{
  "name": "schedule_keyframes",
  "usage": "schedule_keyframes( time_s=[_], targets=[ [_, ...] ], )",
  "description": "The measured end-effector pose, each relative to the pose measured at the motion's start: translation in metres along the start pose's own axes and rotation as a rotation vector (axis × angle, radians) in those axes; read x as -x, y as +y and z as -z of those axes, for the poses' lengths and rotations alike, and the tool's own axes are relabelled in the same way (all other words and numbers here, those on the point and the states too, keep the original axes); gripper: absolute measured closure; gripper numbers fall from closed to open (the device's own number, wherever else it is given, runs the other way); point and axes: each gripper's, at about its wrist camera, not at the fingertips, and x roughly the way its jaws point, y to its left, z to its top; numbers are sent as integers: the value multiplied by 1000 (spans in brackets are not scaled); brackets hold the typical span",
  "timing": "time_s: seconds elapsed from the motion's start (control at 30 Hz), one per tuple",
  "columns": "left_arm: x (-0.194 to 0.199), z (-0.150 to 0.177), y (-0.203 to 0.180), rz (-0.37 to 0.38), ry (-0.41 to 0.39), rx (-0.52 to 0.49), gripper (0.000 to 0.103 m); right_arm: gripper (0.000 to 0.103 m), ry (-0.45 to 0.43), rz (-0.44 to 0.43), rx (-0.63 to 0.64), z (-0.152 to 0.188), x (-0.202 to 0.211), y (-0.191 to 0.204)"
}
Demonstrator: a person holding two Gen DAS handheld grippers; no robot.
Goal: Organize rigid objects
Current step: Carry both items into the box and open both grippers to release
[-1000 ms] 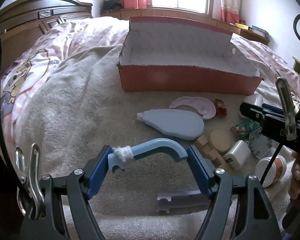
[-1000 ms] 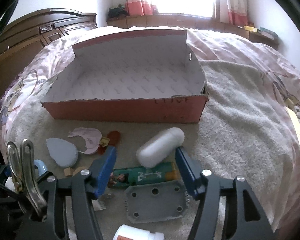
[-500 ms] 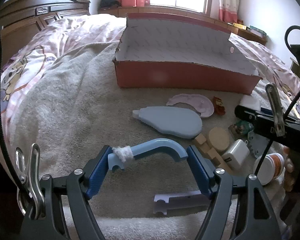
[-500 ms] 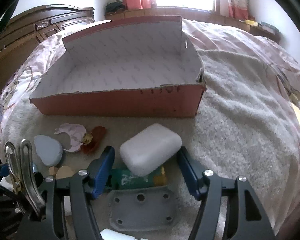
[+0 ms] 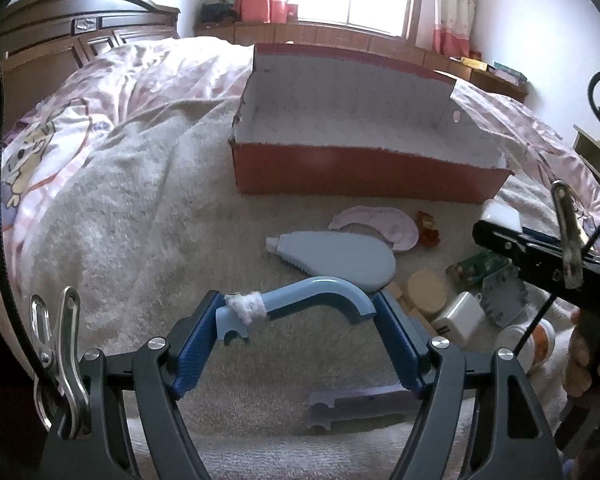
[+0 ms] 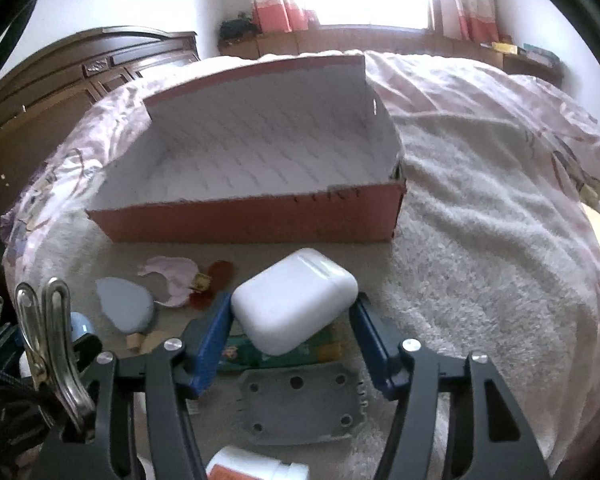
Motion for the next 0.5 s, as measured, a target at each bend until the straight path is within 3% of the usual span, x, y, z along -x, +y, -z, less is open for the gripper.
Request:
schedule_keyframes(
  time_s=[0.5],
  targets=[
    [-5,-61,-16,25,-32,-65,26,40,-46,-52,-2,-31,16,3]
  ],
)
